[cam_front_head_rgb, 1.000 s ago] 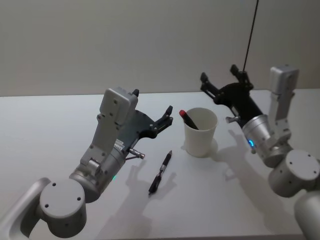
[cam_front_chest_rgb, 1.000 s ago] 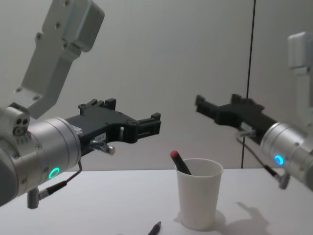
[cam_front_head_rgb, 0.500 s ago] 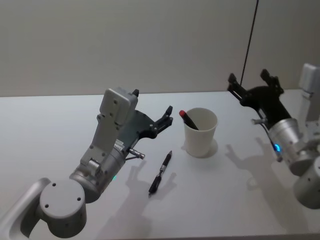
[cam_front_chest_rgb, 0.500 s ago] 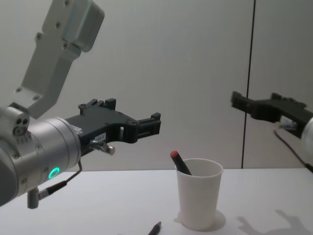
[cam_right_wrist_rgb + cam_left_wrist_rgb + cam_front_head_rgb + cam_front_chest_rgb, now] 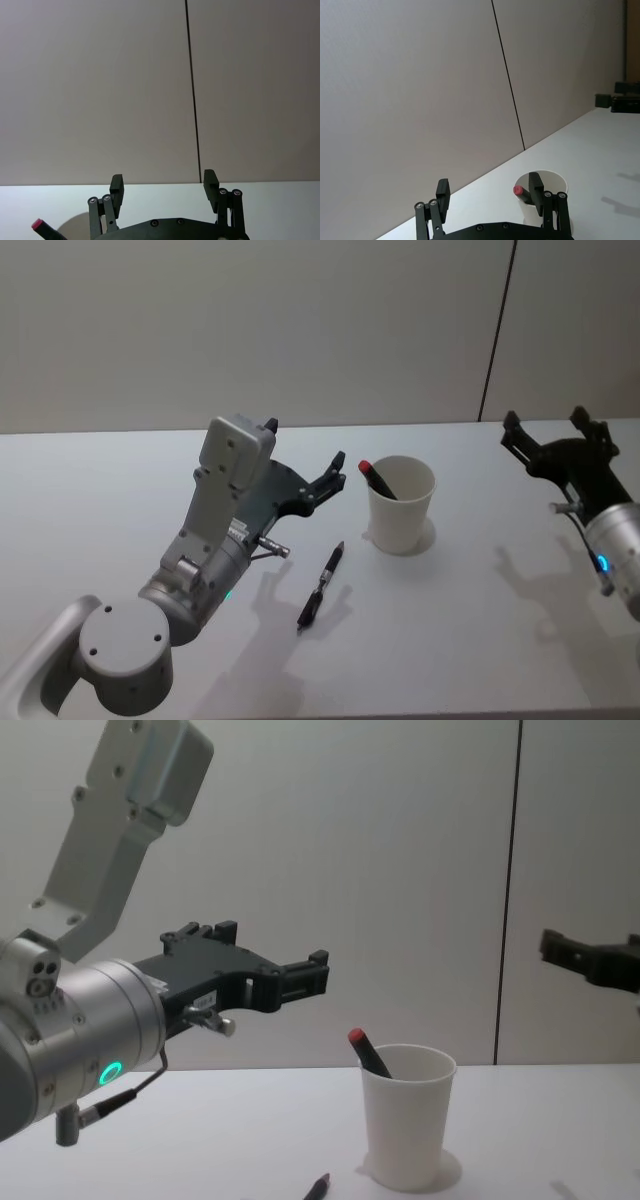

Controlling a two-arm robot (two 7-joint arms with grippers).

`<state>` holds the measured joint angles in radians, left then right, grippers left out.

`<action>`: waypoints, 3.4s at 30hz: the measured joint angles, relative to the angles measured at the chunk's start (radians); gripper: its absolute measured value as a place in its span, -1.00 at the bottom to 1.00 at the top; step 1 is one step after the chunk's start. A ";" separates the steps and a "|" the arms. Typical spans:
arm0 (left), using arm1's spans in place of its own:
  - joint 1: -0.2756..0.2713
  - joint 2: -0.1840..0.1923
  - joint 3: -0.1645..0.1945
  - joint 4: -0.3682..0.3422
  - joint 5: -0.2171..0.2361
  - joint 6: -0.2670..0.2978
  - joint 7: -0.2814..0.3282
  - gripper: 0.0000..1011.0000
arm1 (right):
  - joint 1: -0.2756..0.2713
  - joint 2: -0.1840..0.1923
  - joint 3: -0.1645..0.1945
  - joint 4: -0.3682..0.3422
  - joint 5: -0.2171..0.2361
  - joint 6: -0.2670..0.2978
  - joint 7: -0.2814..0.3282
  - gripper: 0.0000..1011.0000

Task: Place the pen into the pen holder.

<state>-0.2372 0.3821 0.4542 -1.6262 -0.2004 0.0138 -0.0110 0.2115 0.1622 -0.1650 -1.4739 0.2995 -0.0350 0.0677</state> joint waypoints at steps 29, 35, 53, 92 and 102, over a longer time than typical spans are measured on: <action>0.004 0.001 -0.001 0.000 -0.005 0.005 0.000 0.98 | -0.093 0.047 0.029 -0.108 0.018 0.056 -0.037 0.98; 0.011 0.005 -0.004 -0.006 -0.031 0.030 -0.001 0.98 | -0.097 0.049 0.030 -0.112 0.019 0.058 -0.039 0.98; 0.040 0.013 -0.023 -0.013 -0.183 0.193 0.005 0.98 | -0.101 0.051 0.031 -0.117 0.020 0.060 -0.040 0.98; -0.079 -0.081 -0.008 0.239 -0.234 0.572 -0.106 0.98 | -0.103 0.052 0.031 -0.119 0.020 0.061 -0.041 0.98; -0.104 -0.100 -0.001 0.281 -0.191 0.577 -0.116 0.98 | -0.103 0.052 0.031 -0.119 0.020 0.061 -0.041 0.98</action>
<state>-0.3410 0.2825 0.4529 -1.3452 -0.3918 0.5904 -0.1266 0.1087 0.2141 -0.1338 -1.5927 0.3195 0.0257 0.0271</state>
